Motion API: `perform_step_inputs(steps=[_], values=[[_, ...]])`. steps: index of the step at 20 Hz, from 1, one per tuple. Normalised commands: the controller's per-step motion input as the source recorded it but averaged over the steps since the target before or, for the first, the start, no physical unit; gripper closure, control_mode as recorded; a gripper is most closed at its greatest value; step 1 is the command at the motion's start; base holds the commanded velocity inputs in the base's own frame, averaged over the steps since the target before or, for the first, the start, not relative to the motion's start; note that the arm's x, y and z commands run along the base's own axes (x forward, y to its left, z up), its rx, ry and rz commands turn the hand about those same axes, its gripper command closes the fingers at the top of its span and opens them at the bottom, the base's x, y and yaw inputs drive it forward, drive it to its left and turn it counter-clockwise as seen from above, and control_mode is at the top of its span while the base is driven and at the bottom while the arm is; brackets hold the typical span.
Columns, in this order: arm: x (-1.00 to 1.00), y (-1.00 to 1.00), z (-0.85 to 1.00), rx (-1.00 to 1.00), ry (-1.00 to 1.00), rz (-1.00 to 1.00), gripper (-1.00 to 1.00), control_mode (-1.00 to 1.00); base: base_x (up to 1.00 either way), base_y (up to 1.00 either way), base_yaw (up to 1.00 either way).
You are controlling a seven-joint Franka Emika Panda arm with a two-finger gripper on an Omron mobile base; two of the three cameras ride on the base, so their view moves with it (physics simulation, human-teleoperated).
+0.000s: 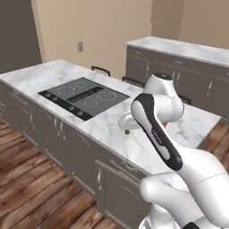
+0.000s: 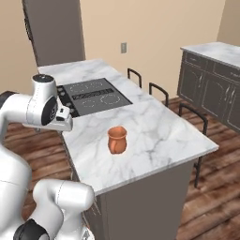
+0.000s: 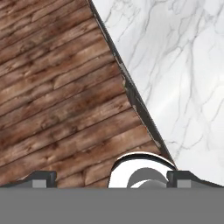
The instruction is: Pick the kettle and jug and place them in the sink. Then turn on the water.
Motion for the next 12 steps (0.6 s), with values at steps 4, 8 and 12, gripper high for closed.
perform_step_inputs(steps=[4,8,12], values=[[0.0,0.0,0.0,0.0,0.0,0.0,-1.0,1.0,0.17,0.0,-0.06],[0.0,0.0,0.0,0.0,0.0,0.0,-1.0,-1.0,0.0,0.0,0.0],[0.02,0.0,0.13,0.0,0.11,0.0,-1.0,-1.0,0.0,0.0,0.0]])
